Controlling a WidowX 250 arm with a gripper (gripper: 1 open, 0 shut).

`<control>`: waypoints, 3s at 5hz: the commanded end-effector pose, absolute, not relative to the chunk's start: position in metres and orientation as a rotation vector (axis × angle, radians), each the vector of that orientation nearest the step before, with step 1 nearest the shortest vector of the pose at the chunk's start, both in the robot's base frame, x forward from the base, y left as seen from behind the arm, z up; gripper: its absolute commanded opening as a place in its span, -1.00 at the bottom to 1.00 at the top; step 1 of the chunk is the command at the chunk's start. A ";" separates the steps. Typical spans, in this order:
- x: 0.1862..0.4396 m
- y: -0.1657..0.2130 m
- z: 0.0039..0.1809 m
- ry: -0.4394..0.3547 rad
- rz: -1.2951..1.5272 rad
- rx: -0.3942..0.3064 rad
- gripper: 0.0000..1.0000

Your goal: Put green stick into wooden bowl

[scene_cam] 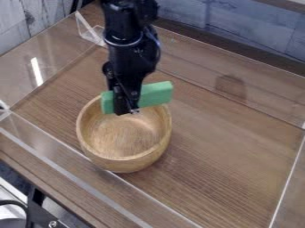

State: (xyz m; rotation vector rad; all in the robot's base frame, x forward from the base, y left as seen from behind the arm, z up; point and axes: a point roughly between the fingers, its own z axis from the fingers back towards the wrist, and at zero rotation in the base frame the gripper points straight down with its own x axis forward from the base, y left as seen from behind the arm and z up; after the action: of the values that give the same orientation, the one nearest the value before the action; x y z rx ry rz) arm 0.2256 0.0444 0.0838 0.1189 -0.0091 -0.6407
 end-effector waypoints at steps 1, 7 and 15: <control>0.233 0.048 0.087 -0.038 -0.682 0.125 -1.00; 0.234 0.033 0.067 -0.026 -0.675 0.101 1.00; 0.245 0.020 0.112 -0.085 -0.474 0.061 1.00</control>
State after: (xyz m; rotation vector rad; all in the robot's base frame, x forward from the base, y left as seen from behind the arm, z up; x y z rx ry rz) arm 0.2360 0.0202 0.0975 0.0450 -0.0301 -0.4776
